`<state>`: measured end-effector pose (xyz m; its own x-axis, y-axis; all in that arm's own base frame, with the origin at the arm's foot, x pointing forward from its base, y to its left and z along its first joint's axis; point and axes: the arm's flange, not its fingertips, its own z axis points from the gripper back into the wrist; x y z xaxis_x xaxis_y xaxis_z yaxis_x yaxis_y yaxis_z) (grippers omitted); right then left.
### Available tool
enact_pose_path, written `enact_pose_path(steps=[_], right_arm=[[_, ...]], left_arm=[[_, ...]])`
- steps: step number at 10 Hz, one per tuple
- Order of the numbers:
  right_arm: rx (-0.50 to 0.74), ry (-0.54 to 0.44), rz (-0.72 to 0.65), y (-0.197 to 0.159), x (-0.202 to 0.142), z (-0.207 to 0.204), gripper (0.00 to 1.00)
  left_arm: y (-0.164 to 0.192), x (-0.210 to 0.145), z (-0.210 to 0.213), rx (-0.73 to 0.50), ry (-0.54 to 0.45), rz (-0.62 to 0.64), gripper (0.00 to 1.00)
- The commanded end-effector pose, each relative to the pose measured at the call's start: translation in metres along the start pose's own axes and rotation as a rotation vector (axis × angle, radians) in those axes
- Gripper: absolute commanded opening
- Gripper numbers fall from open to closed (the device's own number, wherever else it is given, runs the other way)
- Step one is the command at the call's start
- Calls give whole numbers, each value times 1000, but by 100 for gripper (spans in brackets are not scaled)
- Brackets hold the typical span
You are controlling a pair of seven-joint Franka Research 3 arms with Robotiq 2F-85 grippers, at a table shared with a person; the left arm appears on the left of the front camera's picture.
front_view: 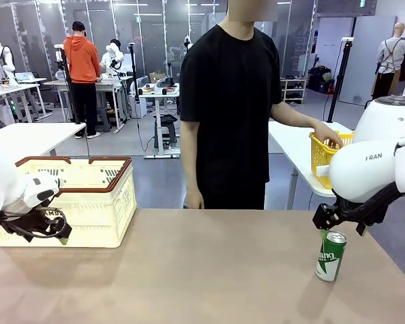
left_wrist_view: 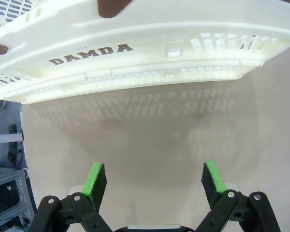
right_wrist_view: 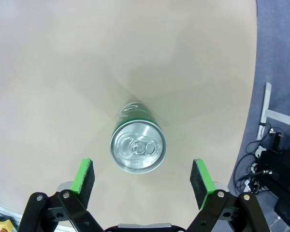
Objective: Place the drinks into the Shopping basket.
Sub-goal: Pick up one drink and place it into the Shopping basket.
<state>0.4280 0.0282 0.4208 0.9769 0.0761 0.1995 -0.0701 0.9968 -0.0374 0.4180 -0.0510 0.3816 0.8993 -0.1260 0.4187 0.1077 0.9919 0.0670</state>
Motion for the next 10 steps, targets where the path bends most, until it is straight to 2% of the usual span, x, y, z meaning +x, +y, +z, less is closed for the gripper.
enact_pose_path(steps=[1, 10], right_arm=[[48, 27, 10, -10, 13, -5, 100], [103, 106, 17, -10, 26, -38, 100]], left_arm=[[0, 0, 2, 2, 5, 2, 100], [0, 0, 2, 2, 5, 2, 100]])
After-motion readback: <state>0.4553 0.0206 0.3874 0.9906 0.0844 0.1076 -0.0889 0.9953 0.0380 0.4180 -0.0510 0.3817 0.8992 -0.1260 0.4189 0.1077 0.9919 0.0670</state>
